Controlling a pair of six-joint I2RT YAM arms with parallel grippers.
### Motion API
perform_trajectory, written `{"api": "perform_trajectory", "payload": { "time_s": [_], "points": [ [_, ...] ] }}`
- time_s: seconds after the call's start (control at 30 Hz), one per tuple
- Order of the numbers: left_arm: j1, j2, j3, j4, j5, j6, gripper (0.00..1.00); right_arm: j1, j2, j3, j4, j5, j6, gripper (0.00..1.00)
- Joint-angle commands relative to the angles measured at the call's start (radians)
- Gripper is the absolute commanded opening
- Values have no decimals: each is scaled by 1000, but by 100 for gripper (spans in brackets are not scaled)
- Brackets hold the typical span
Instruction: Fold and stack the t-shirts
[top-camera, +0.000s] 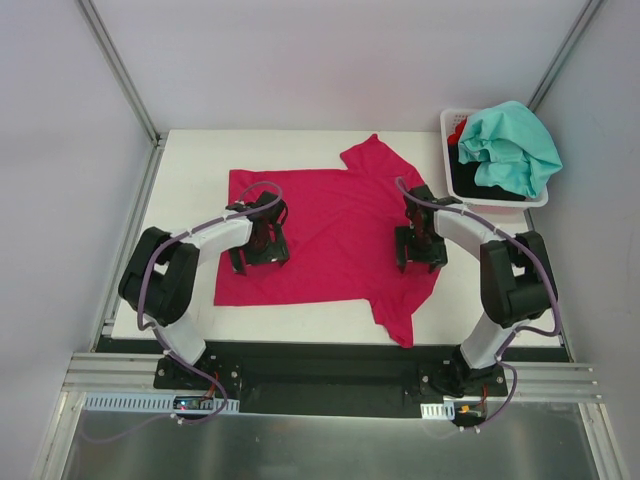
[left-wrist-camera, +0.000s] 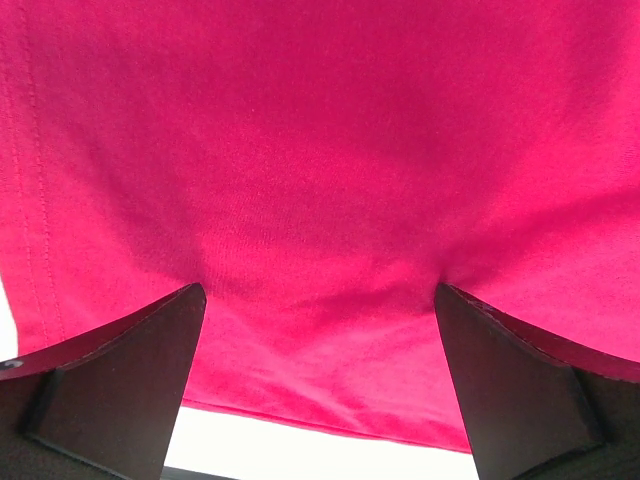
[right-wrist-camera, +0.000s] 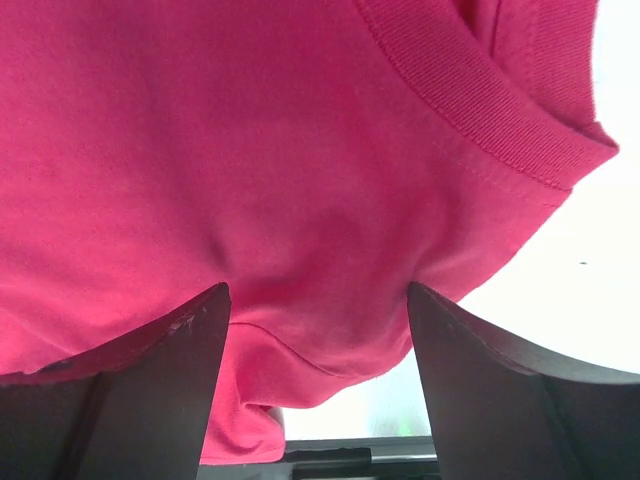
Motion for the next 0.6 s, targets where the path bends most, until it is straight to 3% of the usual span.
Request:
{"api": "perform_trajectory", "payload": {
  "time_s": [0.0,0.57],
  "points": [
    [14,26,16,-24,31,-26,99,-2,2,-15,5,-34,-5,75],
    [71,6,-44,62,-7,-19,99,-2,-53,-2,59,-79,-1,75]
  ]
}}
